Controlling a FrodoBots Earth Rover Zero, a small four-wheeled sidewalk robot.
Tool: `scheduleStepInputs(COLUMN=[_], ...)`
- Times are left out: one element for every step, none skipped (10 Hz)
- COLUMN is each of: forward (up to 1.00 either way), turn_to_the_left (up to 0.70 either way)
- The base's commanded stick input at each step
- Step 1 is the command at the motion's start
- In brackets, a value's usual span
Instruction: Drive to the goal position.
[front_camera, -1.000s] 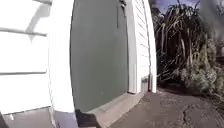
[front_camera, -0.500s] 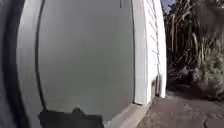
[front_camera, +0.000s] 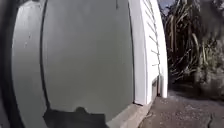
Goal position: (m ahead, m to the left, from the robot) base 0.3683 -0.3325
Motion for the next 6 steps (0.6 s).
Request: scheduleStepInputs(forward=[0.00,0.00,0.00,0.00,0.00,0.00], turn_to_the_left=[-0.70,-0.70,-0.70,-0.70,-0.70,-0.70])
